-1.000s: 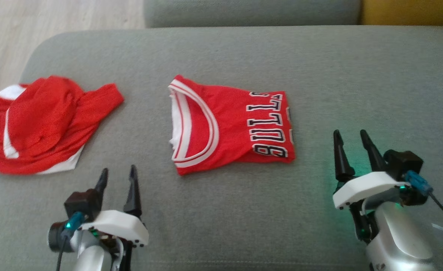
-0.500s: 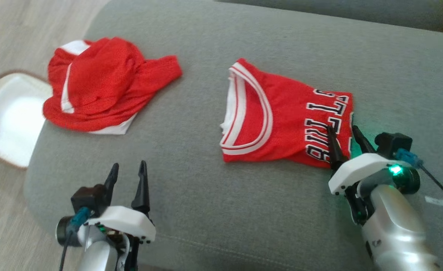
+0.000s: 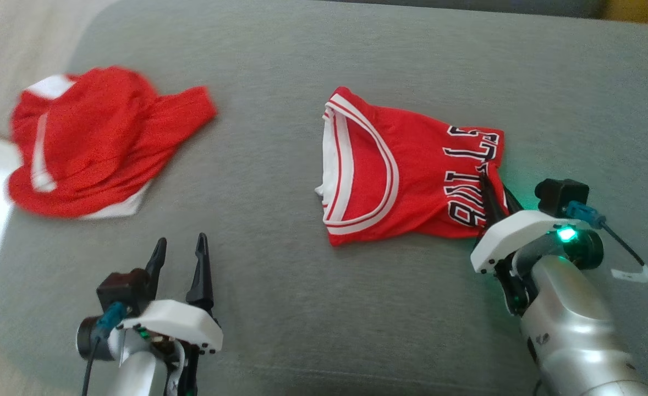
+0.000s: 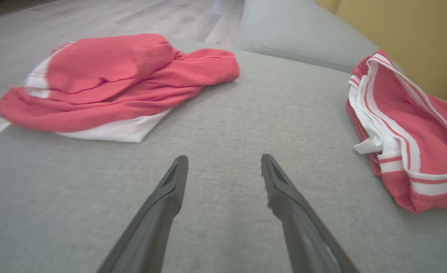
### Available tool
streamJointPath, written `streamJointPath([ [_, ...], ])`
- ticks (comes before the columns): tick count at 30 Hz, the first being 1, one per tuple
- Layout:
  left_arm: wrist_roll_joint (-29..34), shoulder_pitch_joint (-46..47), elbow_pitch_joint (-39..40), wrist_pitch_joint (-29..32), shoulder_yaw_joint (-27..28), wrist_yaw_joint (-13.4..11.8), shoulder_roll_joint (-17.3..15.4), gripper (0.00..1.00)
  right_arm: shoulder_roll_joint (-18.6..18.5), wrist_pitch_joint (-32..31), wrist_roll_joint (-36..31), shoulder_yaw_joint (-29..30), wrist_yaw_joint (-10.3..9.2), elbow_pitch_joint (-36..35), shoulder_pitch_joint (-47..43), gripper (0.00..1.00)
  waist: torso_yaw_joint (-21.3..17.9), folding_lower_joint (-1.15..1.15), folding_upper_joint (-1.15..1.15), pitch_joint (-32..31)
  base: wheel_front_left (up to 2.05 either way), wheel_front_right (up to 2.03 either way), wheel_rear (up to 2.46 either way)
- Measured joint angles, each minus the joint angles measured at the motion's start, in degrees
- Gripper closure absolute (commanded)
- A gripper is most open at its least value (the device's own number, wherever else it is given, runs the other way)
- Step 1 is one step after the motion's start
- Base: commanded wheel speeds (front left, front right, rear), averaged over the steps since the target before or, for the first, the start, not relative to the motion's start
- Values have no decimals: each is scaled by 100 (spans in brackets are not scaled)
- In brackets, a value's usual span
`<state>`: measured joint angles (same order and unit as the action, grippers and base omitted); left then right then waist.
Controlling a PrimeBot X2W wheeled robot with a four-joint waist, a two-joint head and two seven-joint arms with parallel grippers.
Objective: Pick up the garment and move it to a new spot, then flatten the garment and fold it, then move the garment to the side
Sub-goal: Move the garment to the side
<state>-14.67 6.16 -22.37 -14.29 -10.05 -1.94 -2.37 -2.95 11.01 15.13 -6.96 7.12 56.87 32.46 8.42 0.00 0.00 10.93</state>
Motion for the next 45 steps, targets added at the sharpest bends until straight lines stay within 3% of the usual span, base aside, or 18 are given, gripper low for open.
streamJointPath([
  [4,94,17,-14,0,24,53,0,0,-3,19,107,-129,0,18,0,100,-418,0,0,-12,0,0,0],
  [18,344,463,-94,-1,114,253,1,0,-8,108,947,-971,0,-441,-24,100,-2633,0,0,79,0,0,0],
  [24,422,500,-156,-1,55,304,1,0,-15,118,831,-893,0,-466,-4,100,-3230,0,0,245,0,0,0],
  [28,493,614,-158,0,-32,407,1,0,-51,143,402,-600,0,-421,263,100,-3232,0,0,461,0,0,0],
  [33,555,678,-142,-1,-59,476,-2,0,-549,-45,-277,133,0,-138,1196,100,-2833,0,0,651,0,0,0],
  [41,611,686,-94,-1,-11,513,-2,0,-1552,-469,-1283,1522,-1,265,1930,100,-2179,0,0,860,0,0,0],
  [45,612,682,-69,-2,25,531,-2,0,-1759,-558,-1798,1964,0,246,2069,100,-1959,0,0,894,0,0,0],
])
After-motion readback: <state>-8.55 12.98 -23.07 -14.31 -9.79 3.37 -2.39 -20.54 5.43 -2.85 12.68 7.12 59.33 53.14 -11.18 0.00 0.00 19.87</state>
